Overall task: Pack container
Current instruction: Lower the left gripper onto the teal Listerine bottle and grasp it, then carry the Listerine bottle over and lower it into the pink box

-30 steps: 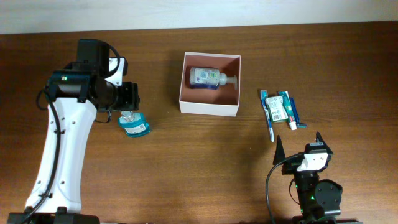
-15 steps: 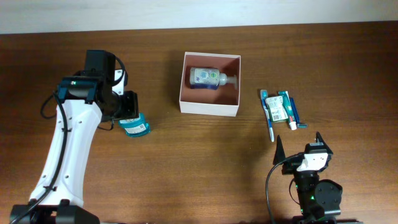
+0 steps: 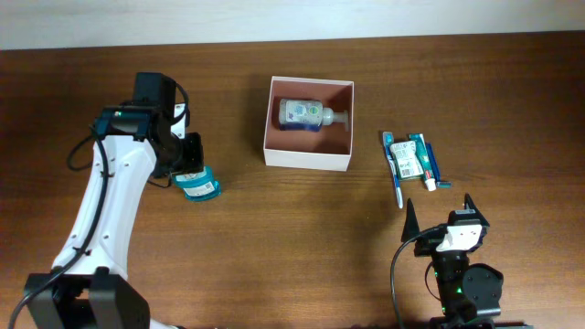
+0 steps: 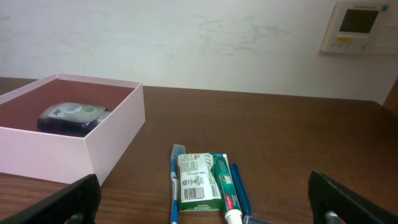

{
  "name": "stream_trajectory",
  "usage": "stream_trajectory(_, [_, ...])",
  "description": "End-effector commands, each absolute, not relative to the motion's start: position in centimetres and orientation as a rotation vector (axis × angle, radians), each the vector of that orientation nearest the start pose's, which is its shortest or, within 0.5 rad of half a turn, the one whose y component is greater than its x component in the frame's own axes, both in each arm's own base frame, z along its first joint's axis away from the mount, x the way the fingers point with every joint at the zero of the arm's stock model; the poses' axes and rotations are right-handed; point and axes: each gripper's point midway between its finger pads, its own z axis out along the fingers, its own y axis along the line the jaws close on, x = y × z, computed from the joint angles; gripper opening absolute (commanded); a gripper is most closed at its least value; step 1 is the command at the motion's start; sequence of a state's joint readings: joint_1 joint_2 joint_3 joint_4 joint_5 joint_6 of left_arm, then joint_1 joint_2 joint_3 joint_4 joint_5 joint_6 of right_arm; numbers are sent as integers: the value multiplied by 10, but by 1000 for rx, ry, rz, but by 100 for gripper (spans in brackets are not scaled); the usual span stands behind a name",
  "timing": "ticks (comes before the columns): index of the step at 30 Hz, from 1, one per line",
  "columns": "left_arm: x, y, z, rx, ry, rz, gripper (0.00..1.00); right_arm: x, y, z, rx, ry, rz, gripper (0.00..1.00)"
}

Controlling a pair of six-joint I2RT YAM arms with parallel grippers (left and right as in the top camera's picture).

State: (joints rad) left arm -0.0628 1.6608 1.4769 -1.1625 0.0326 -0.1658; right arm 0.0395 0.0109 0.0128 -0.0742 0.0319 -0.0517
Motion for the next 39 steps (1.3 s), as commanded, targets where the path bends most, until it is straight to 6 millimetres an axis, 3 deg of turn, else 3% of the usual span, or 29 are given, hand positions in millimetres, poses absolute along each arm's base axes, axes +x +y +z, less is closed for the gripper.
stream_trajectory(1, [347,-27,146,-155,2935,-74,45,246,3,156,-41,1647,-34,99])
stream_trajectory(10, [340,-26,145,-157,2963,-70,46,246,3,156,-41,1647,-34,99])
stream_trajectory(15, [341,-26,145,-157,2962,-70,35,246,3,156,-41,1647,-34,99])
stream_trajectory(25, [345,-27,149,-154,2940,-73,29,246,3,156,-41,1647,-34,99])
stream_trajectory(27, [351,-27,158,-152,2913,-76,29,246,3,156,-41,1647,-34,99])
stream_trajectory(32, [376,-35,200,-119,2785,-100,28,246,3,156,-41,1647,-34,99])
stream_trajectory(39, [401,-89,256,61,2598,-170,28,246,3,156,-41,1647,-34,99])
